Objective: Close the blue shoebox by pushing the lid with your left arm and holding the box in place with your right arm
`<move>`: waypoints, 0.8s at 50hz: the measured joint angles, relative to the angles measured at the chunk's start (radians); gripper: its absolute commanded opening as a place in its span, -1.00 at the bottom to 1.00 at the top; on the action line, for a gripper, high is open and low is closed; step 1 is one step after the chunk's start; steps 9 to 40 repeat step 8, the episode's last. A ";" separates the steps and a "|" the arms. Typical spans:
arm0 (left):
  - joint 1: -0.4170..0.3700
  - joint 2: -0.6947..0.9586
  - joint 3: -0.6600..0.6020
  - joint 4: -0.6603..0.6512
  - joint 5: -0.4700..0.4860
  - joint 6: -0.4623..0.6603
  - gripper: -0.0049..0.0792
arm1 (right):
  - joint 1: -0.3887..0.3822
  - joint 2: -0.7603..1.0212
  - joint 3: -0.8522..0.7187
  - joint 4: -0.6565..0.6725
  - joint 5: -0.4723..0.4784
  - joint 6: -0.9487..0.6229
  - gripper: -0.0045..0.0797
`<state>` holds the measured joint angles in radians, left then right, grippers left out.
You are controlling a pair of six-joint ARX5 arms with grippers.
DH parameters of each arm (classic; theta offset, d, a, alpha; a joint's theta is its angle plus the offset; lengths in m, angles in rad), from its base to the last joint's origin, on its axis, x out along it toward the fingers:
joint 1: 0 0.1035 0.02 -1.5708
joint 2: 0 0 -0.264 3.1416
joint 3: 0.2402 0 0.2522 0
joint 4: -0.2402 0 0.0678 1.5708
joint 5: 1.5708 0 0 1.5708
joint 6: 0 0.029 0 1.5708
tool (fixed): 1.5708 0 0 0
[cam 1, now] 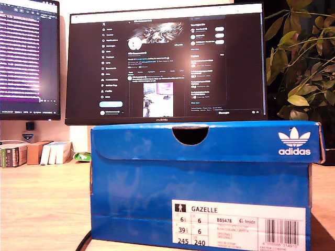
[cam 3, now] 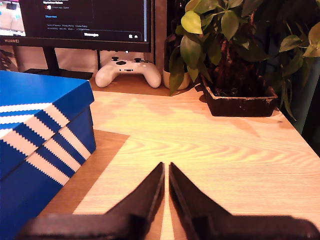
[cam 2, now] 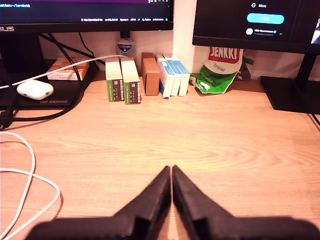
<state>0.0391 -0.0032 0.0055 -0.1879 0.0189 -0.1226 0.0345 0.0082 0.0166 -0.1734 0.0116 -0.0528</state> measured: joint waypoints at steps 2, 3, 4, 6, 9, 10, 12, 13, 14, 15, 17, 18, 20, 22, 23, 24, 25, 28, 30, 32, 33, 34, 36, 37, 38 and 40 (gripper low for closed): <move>0.000 0.000 0.000 0.000 0.000 0.000 -0.93 | 0.000 0.000 0.000 0.000 0.000 0.000 -0.81; 0.000 0.000 0.000 0.000 0.000 0.000 -0.93 | 0.000 0.000 0.000 0.000 0.000 0.000 -0.81; 0.000 0.000 0.000 0.000 0.000 0.000 -0.93 | 0.000 0.000 0.000 0.000 0.000 0.000 -0.81; 0.000 0.000 0.000 0.000 0.000 0.000 -0.93 | 0.000 0.000 0.000 0.000 0.000 0.000 -0.81; 0.000 0.000 0.000 0.000 0.000 0.000 -0.93 | 0.000 0.000 0.000 0.000 0.000 0.000 -0.81; 0.000 0.000 0.000 0.000 0.000 0.000 -0.93 | 0.000 0.000 0.000 0.000 0.000 0.000 -0.81; 0.000 0.000 0.000 0.000 0.000 0.000 -0.93 | 0.000 0.000 0.000 0.000 0.000 0.000 -0.81; 0.000 0.000 0.000 0.000 0.000 0.000 -0.93 | 0.000 0.000 0.000 0.000 0.000 0.000 -0.81; 0.000 0.000 0.000 0.000 0.000 0.000 -0.93 | 0.000 0.000 0.000 0.000 0.000 0.000 -0.81; 0.000 0.000 0.000 0.000 0.000 0.000 -0.93 | 0.000 0.000 0.000 0.000 0.000 0.000 -0.81; 0.000 0.000 0.000 0.000 0.000 0.000 -0.93 | 0.000 0.000 0.000 0.000 0.000 0.000 -0.81; 0.000 0.000 0.000 0.000 0.000 0.000 -0.93 | 0.000 0.000 0.000 0.000 0.000 0.000 -0.81; 0.000 0.000 0.000 0.000 0.000 0.000 -0.93 | 0.000 0.000 0.000 0.000 0.000 0.000 -0.81; 0.000 0.000 0.000 0.000 0.000 0.000 -0.93 | 0.000 0.000 0.000 0.000 0.000 0.000 -0.81; 0.000 0.000 0.000 0.000 0.000 0.000 -0.93 | 0.000 0.000 0.000 0.000 0.000 0.000 -0.81; 0.000 0.000 0.000 0.000 0.000 0.000 -0.93 | 0.000 0.000 0.000 0.000 0.000 0.000 -0.81; 0.000 0.000 0.000 0.000 0.000 0.000 -0.93 | 0.000 0.000 0.000 0.000 0.000 0.000 -0.81; 0.000 0.000 0.000 0.000 0.000 0.000 -0.93 | 0.000 0.000 0.000 0.000 0.000 0.000 -0.81; 0.000 0.000 0.000 0.000 0.000 0.000 -0.93 | 0.000 0.000 0.000 0.000 0.000 0.000 -0.81; 0.000 0.000 0.000 0.000 0.000 0.000 -0.93 | 0.000 0.000 0.000 0.000 0.000 0.000 -0.81; 0.000 0.000 0.000 0.000 0.000 0.000 -0.93 | 0.000 0.000 0.000 0.000 0.000 0.000 -0.81; 0.000 0.000 0.000 0.000 0.000 0.000 -0.93 | 0.000 0.000 0.000 0.000 0.000 0.000 -0.81; 0.000 0.000 0.000 0.000 0.000 0.000 -0.93 | 0.000 0.000 0.000 0.000 0.000 0.000 -0.81; 0.000 0.000 0.000 0.000 0.000 0.000 -0.93 | 0.000 0.000 0.000 0.000 0.000 0.000 -0.81; 0.000 0.000 0.000 0.000 0.000 0.000 -0.93 | 0.000 0.000 0.000 0.000 0.000 0.000 -0.81; 0.000 0.000 0.000 0.000 0.000 0.000 -0.93 | 0.000 0.000 0.000 0.000 0.000 0.000 -0.81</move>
